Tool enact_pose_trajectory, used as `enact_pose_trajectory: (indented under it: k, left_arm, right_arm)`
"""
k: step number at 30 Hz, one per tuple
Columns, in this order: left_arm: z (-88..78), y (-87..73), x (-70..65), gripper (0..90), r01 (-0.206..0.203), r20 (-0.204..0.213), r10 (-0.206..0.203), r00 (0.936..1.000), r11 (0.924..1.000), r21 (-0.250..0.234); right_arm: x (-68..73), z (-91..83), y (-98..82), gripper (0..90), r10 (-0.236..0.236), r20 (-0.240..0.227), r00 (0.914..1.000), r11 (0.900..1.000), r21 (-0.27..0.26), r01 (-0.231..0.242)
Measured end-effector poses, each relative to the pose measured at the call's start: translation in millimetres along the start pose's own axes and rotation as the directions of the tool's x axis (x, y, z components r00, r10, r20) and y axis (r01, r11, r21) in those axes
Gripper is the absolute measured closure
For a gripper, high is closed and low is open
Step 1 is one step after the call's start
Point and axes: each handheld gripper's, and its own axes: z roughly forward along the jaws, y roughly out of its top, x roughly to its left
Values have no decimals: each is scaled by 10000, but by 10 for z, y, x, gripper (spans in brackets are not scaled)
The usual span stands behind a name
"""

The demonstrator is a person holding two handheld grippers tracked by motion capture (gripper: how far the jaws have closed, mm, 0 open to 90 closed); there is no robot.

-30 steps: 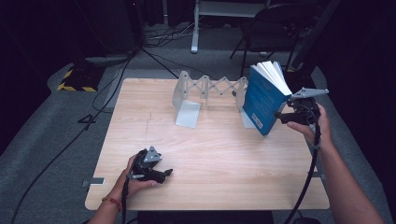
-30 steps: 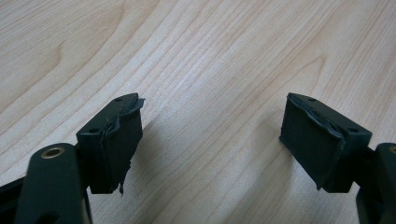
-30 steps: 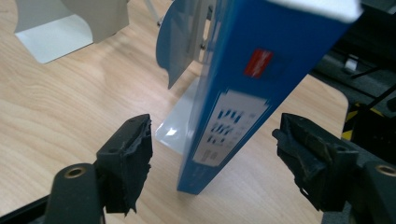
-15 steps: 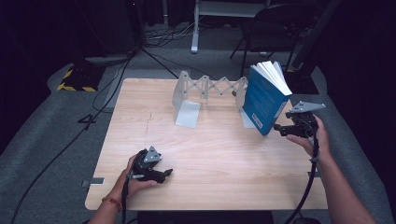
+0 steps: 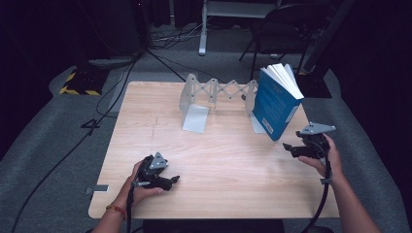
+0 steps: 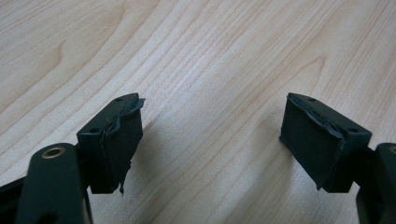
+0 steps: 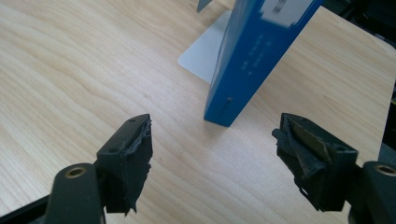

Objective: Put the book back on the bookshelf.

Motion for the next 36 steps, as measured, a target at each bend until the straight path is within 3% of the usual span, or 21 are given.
enact_pose_trajectory:
  k: [8, 20, 30, 36]
  left_arm:
    - [0, -1, -3, 213, 22, -17, -22, 10000, 10000, -6]
    - [-1, -1, -4, 213, 29, -26, -29, 10000, 10000, -8]
    - [0, -1, -4, 213, 35, -23, -35, 10000, 10000, -8]
    - [0, -1, -3, 213, 35, -18, -35, 10000, 10000, -8]
  right_arm:
    - [108, 31, -223, 273, -316, -101, 9994, 9993, 181, 318]
    - [215, 29, -639, 265, -540, -584, 9968, 9985, 19, 542]
    - [215, -2, -955, 246, 95, -1145, 9934, 9996, -260, -125]
    - [188, -38, -1116, 233, 603, -1203, 9909, 9976, -262, -639]
